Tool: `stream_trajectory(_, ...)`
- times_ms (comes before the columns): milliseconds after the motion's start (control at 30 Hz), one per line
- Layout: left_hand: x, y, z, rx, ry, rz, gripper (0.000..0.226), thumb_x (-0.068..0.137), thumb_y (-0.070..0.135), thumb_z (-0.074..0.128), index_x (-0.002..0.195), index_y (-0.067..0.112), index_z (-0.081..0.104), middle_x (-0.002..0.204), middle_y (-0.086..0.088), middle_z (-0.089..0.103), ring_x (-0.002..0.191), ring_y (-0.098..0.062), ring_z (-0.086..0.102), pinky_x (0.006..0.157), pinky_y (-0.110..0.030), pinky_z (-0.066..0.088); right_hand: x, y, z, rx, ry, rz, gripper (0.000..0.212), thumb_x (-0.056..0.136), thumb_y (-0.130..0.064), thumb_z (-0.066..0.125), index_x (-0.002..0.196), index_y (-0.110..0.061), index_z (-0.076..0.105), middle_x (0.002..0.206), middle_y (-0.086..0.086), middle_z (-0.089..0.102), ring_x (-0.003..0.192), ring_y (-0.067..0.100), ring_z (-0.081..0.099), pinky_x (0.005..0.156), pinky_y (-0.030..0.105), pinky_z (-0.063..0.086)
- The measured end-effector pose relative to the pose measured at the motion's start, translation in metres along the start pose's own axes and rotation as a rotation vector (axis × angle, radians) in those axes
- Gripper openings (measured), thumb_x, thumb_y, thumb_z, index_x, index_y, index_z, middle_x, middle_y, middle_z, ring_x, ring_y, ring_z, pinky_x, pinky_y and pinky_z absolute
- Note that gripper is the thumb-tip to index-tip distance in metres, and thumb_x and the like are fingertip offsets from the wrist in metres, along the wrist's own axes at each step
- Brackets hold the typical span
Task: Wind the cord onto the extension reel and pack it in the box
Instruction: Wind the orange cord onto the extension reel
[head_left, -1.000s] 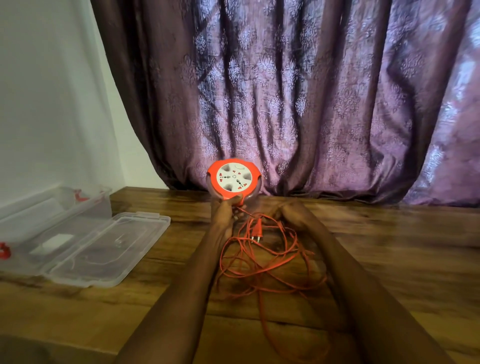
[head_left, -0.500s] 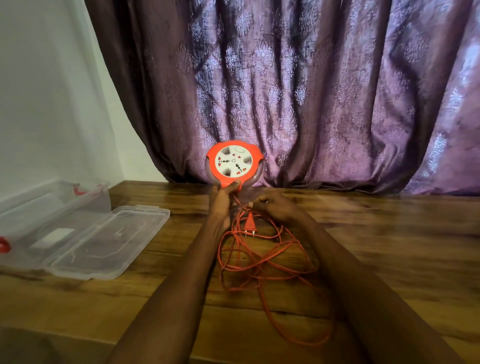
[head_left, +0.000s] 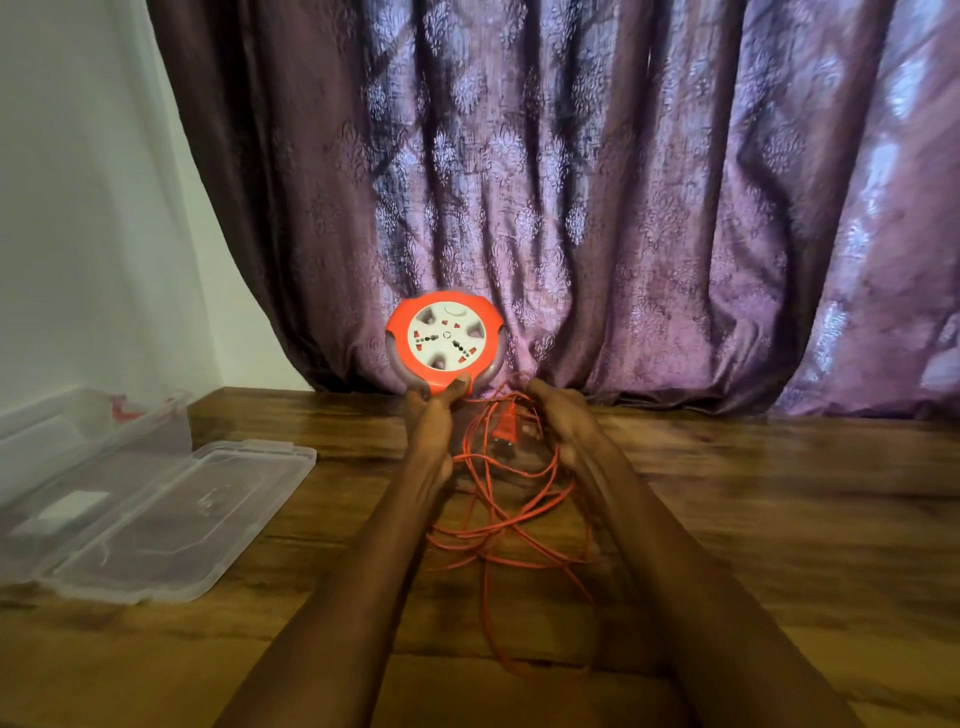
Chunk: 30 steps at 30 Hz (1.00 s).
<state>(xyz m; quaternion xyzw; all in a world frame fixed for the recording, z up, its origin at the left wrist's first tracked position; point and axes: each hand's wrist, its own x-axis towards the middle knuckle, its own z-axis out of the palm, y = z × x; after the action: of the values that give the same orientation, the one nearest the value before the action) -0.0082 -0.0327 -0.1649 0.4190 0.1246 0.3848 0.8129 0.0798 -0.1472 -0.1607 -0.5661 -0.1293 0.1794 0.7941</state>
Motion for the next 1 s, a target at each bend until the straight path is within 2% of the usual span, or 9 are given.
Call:
stream_trajectory(67,-0.001,-0.003,0.0,0.009,0.0,-0.004,0.042,0.083,-0.001,0.07,0.122,0.003,0.056,0.122,-0.028,0.065,0.093,-0.031,0.064,0.088,-0.055,0.053,-0.003,-0.008,-0.003,0.036,-0.01,0.031,0.033,0.081,0.01,0.055,0.111,0.02,0.061,0.099,0.031,0.062,0.081,0.033,0.06,0.088,0.053,0.053)
stream_trajectory(100,-0.001,-0.005,-0.001,0.015,0.002,-0.003,0.044,0.083,-0.001,0.071,0.124,0.001,0.055,0.121,-0.027,0.066,0.092,-0.03,0.064,0.086,-0.052,0.055,-0.003,-0.011,-0.005,0.049,-0.005,0.039,0.035,0.075,0.016,0.051,0.108,0.019,0.062,0.101,0.031,0.061,0.083,0.034,0.059,0.088,0.055,0.052)
stream_trajectory(233,-0.001,-0.007,-0.001,0.066,-0.022,-0.006,0.05,0.08,0.003,0.074,0.127,0.003,0.057,0.123,-0.023,0.067,0.107,-0.038,0.066,0.096,-0.057,0.052,-0.002,-0.017,-0.011,0.032,0.083,-0.031,0.037,0.073,0.024,0.047,0.075,-0.012,0.055,0.07,0.017,0.062,0.053,0.024,0.06,0.05,0.035,0.055)
stream_trajectory(400,-0.002,-0.008,-0.003,0.094,-0.029,-0.009,0.05,0.079,0.008,0.077,0.126,0.006,0.058,0.123,-0.023,0.067,0.094,-0.027,0.062,0.083,-0.043,0.052,0.0,-0.024,-0.019,-0.1,-0.025,-0.059,0.041,0.074,0.025,0.036,0.085,-0.009,0.057,0.047,0.002,0.063,0.042,0.014,0.061,0.039,0.019,0.048)
stream_trajectory(533,-0.002,-0.008,-0.006,0.1,-0.032,0.008,0.05,0.081,0.005,0.074,0.128,0.007,0.059,0.12,-0.018,0.07,0.084,-0.023,0.065,0.06,-0.025,0.052,-0.006,-0.029,-0.031,-0.425,-0.235,-0.092,0.044,0.072,0.02,0.037,0.085,-0.008,0.067,0.052,-0.002,0.061,0.052,0.009,0.055,0.051,0.014,0.045)
stream_trajectory(667,0.0,-0.007,-0.011,0.068,-0.028,-0.022,0.045,0.083,0.005,0.072,0.126,0.011,0.058,0.107,-0.016,0.072,0.072,-0.019,0.068,0.049,-0.021,0.049,-0.01,-0.031,-0.035,0.143,-0.367,-0.01,0.049,0.067,0.009,0.036,0.105,0.006,0.066,0.068,0.013,0.065,0.056,0.014,0.06,0.057,0.02,0.054)
stream_trajectory(733,0.001,-0.007,-0.012,0.064,-0.032,-0.033,0.042,0.084,0.004,0.071,0.124,0.012,0.059,0.088,-0.008,0.074,0.055,-0.012,0.066,0.045,-0.02,0.049,-0.01,-0.034,-0.035,0.204,-0.408,0.024,0.049,0.071,-0.003,0.044,0.115,0.003,0.064,0.07,0.011,0.068,0.056,0.017,0.059,0.055,0.02,0.053)
stream_trajectory(867,-0.003,-0.009,-0.004,0.064,-0.077,-0.053,0.039,0.084,0.002,0.071,0.119,0.01,0.057,0.102,-0.019,0.071,0.072,-0.029,0.069,0.072,-0.045,0.057,-0.008,-0.027,-0.028,-0.032,-0.327,0.01,0.026,0.092,0.001,0.053,0.116,0.0,0.062,0.084,0.015,0.076,0.04,0.004,0.048,0.042,0.012,0.04)
stream_trajectory(1000,-0.005,-0.008,0.0,0.106,-0.157,-0.029,0.025,0.088,0.001,0.065,0.099,0.02,0.053,0.084,-0.012,0.072,0.06,-0.023,0.07,0.05,-0.025,0.053,-0.008,-0.027,-0.025,0.053,-0.185,-0.032,0.034,0.092,0.008,0.046,0.123,0.001,0.056,0.081,0.013,0.077,0.036,0.004,0.05,0.037,0.013,0.04)
